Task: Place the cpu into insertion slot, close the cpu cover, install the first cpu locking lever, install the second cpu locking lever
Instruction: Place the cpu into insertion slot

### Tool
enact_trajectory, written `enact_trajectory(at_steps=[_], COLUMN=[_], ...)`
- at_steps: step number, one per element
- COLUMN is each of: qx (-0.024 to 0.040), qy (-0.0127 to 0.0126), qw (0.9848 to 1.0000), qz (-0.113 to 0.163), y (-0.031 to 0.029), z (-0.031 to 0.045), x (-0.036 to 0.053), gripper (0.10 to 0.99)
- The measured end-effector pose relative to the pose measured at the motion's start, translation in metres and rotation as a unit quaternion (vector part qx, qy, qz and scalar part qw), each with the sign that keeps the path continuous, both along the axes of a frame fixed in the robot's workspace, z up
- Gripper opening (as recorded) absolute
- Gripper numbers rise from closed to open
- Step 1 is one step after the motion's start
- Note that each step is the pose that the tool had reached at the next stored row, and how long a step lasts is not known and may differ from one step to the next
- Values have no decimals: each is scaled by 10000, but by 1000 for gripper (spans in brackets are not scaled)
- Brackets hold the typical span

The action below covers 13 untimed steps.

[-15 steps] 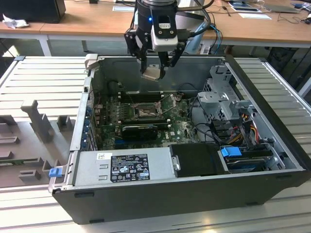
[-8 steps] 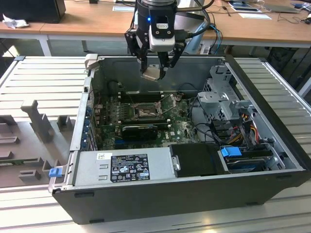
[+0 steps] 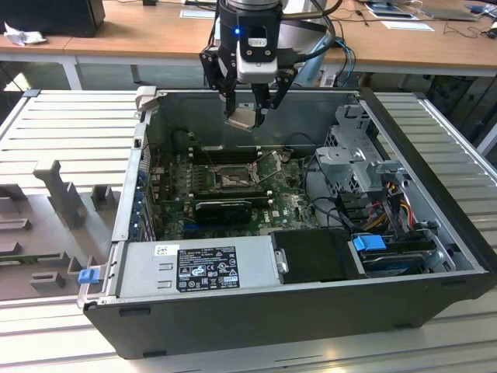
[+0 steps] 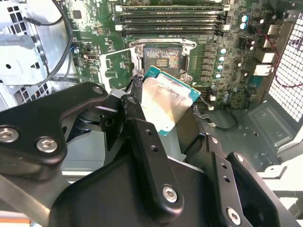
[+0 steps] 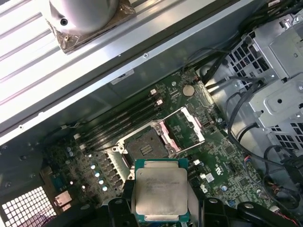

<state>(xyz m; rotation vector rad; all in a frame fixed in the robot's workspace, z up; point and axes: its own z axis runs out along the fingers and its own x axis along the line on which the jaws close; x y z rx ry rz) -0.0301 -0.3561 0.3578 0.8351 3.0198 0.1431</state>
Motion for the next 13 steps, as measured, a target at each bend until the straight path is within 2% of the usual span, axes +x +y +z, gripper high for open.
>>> enact_trajectory(at_steps=[13], qx=[-11], qy=[0], qw=[9999], qz=[-117], y=[0], z=[-28], x=[0], gripper=[529])
